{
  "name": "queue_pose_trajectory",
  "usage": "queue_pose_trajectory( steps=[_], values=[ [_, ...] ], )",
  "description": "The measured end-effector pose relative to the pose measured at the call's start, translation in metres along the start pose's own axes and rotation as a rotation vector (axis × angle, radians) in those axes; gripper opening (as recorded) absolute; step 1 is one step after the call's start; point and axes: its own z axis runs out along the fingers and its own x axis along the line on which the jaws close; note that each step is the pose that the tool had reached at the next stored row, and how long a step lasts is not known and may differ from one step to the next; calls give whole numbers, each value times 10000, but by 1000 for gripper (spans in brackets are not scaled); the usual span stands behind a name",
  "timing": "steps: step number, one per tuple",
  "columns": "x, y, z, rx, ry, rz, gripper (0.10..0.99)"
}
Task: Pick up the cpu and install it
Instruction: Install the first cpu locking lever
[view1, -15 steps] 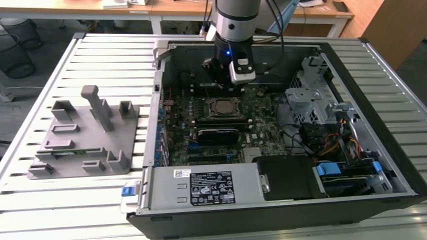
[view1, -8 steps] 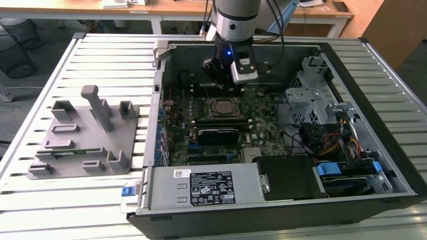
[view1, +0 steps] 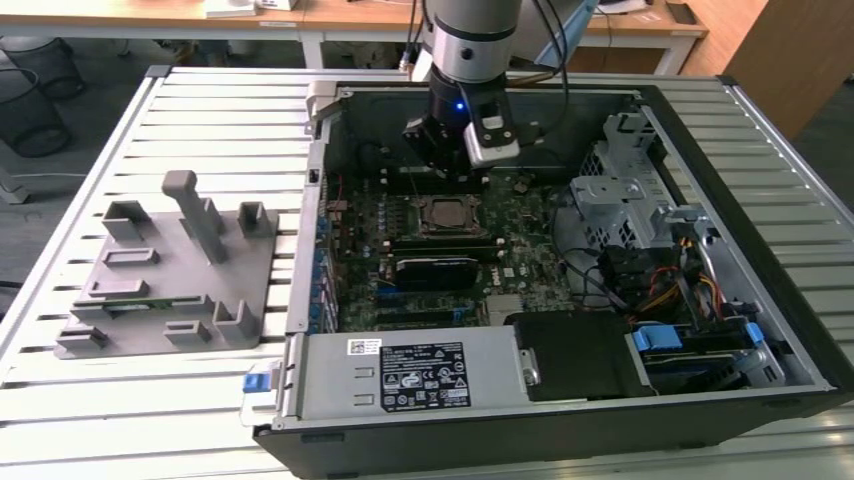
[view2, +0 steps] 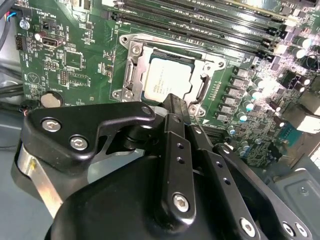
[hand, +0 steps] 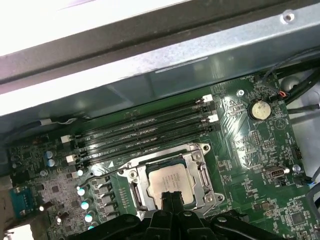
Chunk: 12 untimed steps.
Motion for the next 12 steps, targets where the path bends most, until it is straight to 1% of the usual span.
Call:
queue_pose_trajectory(
  steps=[12],
  values=[
    [0, 0, 0, 7, 15, -610, 106]
  ],
)
